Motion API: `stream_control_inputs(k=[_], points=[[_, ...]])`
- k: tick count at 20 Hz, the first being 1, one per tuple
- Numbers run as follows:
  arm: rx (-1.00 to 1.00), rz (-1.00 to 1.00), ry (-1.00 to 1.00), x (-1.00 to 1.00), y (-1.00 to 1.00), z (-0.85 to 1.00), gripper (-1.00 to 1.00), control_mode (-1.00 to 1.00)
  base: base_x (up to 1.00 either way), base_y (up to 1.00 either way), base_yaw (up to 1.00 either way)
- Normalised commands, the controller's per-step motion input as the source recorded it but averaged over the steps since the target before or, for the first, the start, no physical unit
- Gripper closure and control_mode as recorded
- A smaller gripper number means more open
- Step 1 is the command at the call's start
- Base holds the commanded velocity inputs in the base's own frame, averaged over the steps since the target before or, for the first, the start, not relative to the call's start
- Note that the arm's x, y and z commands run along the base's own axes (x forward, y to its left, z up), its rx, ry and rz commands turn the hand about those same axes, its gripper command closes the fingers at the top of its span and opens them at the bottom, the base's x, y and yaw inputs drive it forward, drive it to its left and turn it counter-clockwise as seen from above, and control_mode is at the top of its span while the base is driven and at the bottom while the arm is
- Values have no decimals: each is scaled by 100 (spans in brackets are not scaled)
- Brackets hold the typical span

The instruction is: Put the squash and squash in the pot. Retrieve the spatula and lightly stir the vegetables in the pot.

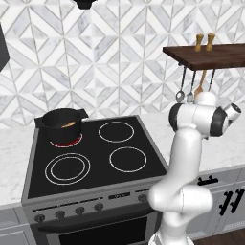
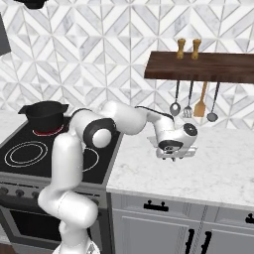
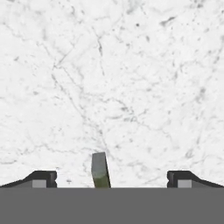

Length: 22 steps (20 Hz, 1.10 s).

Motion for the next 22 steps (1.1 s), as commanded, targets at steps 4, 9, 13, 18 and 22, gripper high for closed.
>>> stream_control_inputs(k=[4,9,13,18,22], points=[[1,-3,0,1,-3,-11,-100,-100,0,0,0],[0,-2,0,11,0,-9,-100,-100,0,0,0],[0,-2,0,21,0,-13,-100,-100,0,0,0],[0,-2,0,4,0,-11,100,-100,0,0,0],[0,-2,-3,-3,0,0,100,-100,0,0,0]])
